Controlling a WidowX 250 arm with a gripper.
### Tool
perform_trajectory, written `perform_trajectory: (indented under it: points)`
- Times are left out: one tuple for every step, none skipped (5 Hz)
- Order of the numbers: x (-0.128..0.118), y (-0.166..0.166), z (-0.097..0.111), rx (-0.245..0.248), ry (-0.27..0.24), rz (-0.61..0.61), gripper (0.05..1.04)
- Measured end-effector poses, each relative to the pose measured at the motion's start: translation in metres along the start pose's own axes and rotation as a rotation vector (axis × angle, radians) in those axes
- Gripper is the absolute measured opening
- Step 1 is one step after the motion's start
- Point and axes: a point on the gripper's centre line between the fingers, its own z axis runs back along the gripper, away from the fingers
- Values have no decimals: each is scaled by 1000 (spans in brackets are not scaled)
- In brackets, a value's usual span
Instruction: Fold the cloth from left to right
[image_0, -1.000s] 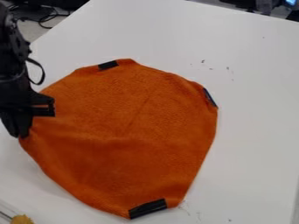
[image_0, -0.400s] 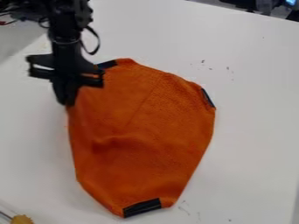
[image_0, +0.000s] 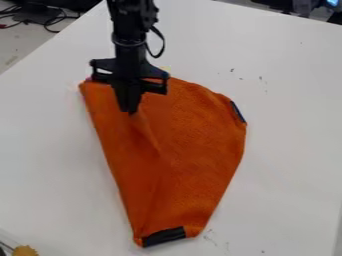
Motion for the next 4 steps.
perform_trajectory:
  points:
    - [10, -13, -12, -63, -12, -28, 72]
    - [14, -22, -20, -110, -21, -42, 72]
    - [19, -31, -27, -161, -20, -69, 72]
    - [23, -37, -29, -176, -18, -88, 97]
